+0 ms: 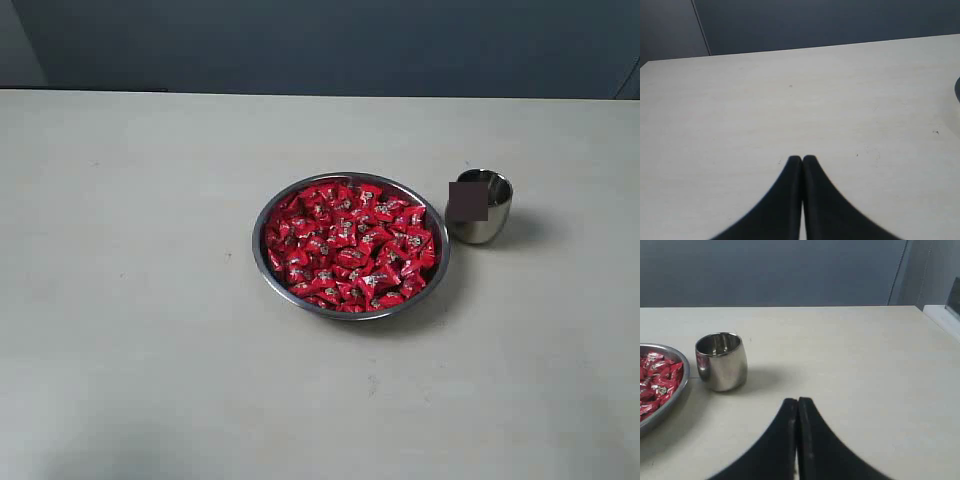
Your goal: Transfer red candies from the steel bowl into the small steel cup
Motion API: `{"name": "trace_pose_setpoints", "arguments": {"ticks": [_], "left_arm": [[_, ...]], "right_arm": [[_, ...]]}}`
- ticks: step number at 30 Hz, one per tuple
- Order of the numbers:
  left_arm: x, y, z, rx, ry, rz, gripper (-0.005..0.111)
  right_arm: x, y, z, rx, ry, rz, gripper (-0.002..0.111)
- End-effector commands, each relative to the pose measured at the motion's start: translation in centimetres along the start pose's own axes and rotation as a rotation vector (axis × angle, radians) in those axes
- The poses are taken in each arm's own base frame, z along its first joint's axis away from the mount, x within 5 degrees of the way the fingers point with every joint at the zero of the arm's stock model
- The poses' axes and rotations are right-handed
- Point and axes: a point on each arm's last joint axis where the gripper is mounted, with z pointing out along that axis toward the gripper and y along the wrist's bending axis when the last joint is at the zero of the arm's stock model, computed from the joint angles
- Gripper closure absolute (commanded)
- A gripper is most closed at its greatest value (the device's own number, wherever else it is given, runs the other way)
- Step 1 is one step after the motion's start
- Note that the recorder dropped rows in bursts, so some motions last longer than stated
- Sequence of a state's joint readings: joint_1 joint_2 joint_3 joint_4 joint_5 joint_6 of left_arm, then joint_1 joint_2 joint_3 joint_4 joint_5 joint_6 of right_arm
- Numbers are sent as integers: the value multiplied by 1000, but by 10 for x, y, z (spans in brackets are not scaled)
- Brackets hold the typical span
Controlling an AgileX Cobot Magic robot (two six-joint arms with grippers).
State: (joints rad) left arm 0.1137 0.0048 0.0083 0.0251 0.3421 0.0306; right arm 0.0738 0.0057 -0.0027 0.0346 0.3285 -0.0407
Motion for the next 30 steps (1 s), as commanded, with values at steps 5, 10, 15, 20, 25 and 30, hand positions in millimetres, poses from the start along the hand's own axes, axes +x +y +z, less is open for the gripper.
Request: {"name": "trace_pose_setpoints", "arguments": {"ticks": [5, 10, 15, 20, 25, 30], "left_arm": [[-3, 0, -1, 4, -18, 2, 106], [-3, 0, -1, 4, -18, 2, 106], [-3, 0, -1, 4, -18, 2, 106], [-3, 0, -1, 4, -18, 2, 106], [-3, 0, -1, 4, -18, 2, 106], [-3, 0, -1, 4, -18, 2, 106]], "right_arm": [[0, 0, 0, 5, -6, -1, 109], [0, 0, 0, 5, -6, -1, 109], [0, 0, 0, 5, -6, -1, 109], [0, 0, 0, 6, -6, -3, 109], [-7, 0, -5, 3, 23, -3, 109], [-51, 0, -24, 5, -117, -5, 109]]}}
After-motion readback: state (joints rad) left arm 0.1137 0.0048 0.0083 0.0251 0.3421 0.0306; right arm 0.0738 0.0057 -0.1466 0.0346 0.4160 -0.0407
